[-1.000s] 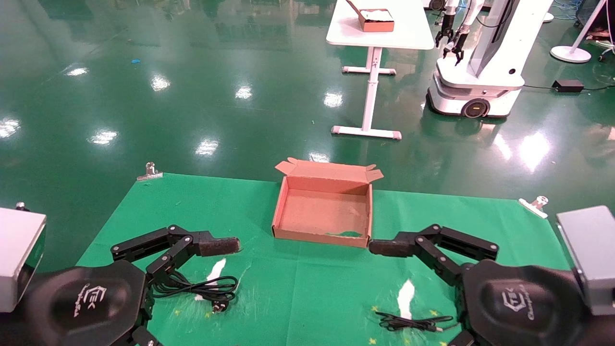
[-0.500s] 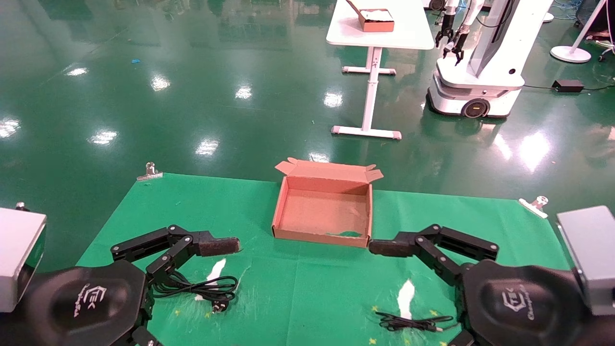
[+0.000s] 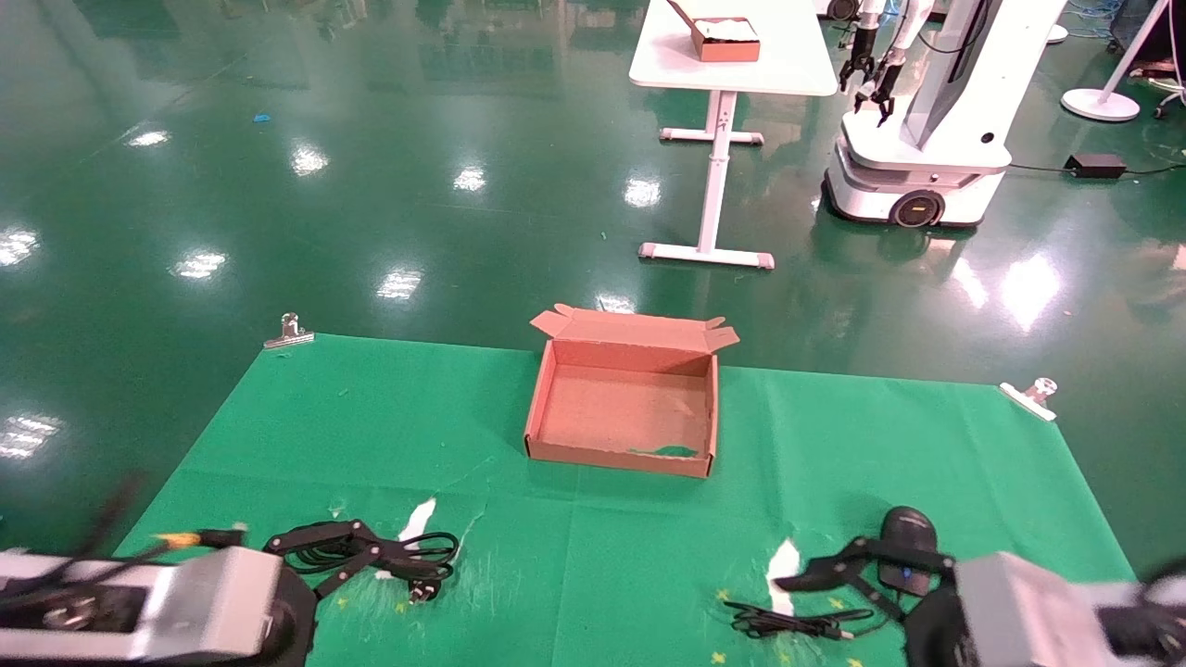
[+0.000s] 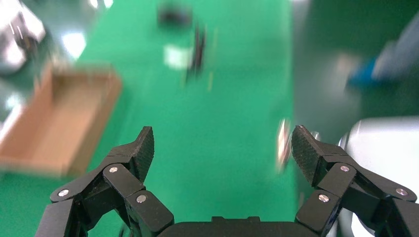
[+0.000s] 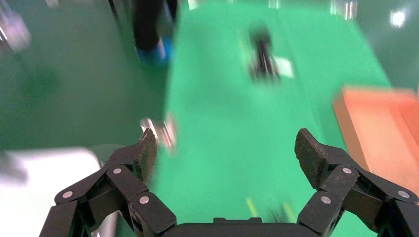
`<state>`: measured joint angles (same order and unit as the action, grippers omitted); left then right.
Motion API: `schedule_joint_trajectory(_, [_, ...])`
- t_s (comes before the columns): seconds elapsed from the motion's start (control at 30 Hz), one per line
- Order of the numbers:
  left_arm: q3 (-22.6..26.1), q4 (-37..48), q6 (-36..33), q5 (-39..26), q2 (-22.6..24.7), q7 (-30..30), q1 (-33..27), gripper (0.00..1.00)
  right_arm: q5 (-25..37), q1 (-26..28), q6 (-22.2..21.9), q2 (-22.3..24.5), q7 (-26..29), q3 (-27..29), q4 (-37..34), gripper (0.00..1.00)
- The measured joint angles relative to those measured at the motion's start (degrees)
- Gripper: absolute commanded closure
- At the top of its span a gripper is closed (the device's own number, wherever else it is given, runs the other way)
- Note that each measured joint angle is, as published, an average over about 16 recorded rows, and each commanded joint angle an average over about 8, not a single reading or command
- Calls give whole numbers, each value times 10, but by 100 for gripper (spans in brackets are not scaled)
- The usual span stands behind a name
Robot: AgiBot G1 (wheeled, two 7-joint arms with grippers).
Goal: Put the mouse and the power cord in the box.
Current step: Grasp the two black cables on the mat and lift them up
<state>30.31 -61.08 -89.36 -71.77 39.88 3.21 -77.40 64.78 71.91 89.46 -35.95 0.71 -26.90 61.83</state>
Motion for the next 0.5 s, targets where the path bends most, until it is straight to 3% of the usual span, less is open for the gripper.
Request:
schedule_joint_trajectory(0.27, [85, 187, 67, -180, 98, 120, -98, 0, 171, 91, -39, -70, -109, -81, -161, 0])
schedule_joint_trajectory(0.5, [120, 342, 152, -265, 179, 202, -146, 0, 264, 144, -92, -151, -215, -123, -320, 0])
